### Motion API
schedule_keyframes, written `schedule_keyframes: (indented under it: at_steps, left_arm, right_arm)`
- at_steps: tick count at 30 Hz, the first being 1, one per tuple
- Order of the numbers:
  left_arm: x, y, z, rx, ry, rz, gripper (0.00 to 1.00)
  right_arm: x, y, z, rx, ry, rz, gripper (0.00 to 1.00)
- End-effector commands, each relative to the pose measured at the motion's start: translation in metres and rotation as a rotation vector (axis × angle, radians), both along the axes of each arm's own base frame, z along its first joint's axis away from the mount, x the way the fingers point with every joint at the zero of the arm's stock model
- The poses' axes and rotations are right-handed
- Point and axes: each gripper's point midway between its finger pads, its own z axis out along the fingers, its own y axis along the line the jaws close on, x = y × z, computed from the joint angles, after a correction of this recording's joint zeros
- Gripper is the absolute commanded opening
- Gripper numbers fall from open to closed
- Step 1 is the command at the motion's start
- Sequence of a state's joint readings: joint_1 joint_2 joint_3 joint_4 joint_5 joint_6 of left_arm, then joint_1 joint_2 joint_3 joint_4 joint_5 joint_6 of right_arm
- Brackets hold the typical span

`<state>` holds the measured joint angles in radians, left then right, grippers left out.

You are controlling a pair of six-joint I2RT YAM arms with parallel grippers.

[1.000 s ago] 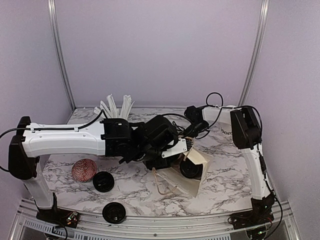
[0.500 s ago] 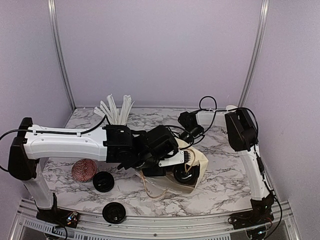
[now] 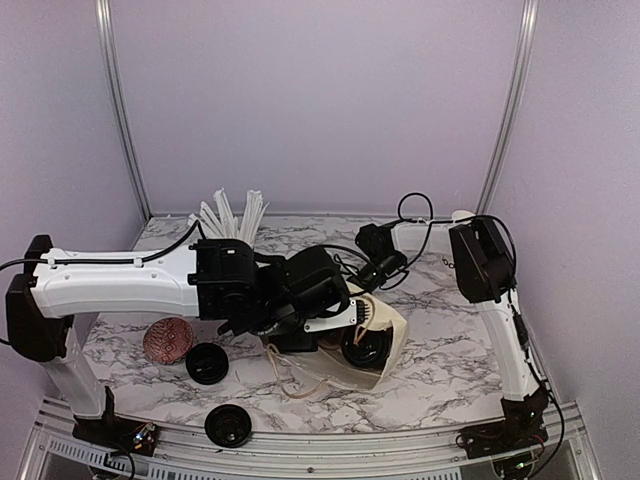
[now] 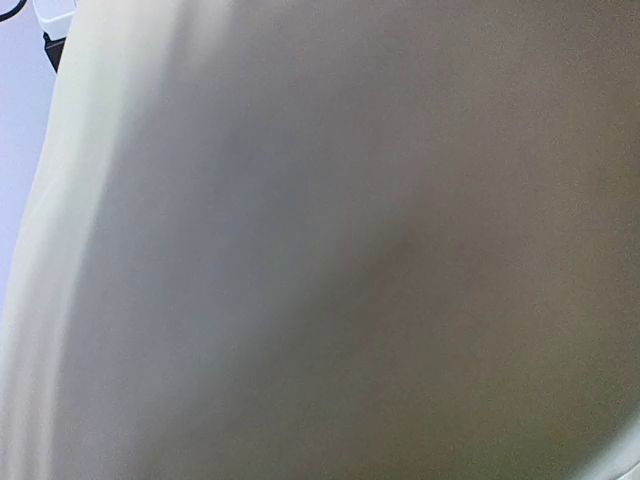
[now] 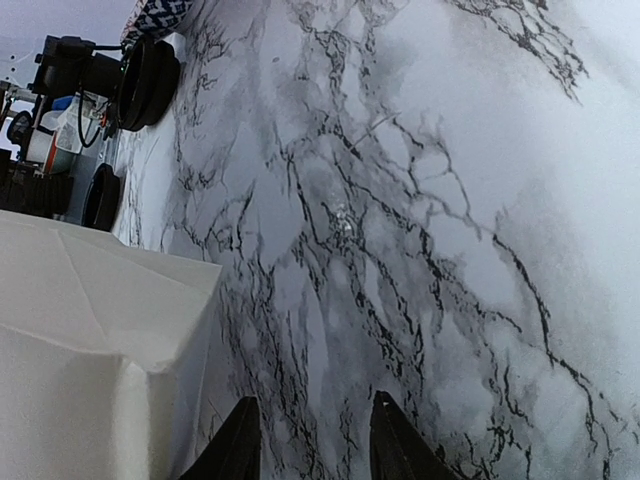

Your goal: Pack the takeout coffee

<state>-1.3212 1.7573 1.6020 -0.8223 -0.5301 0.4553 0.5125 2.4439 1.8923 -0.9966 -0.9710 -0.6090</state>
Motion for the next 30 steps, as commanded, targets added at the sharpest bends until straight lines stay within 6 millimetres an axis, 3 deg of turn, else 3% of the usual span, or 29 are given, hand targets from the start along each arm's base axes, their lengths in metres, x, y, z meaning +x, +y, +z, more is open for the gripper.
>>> schedule_keyframes:
  at_steps: [1,19,26,30]
  left_arm:
    - [-0.004,0.021,0.0,0.057,0.006,0.019,0.37]
    - [0.0,-0.002,-0.036,0.085,0.031,-0.013,0.36]
    - [0.003,0.003,-0.05,0.129,0.037,0.0,0.36]
    - [0.001,0.003,-0.047,0.14,0.063,0.014,0.37]
  right_arm:
    - [-0.001,0.005,0.0,-0.002,-0.022,0.004,0.37]
    - [-0.017,0.013,-0.005,0.009,0.01,0.028,0.37]
    - [-0.022,0.016,-0.003,0.019,0.015,0.042,0.38]
    - [-0.034,0.023,0.0,0.032,0.032,0.072,0.38]
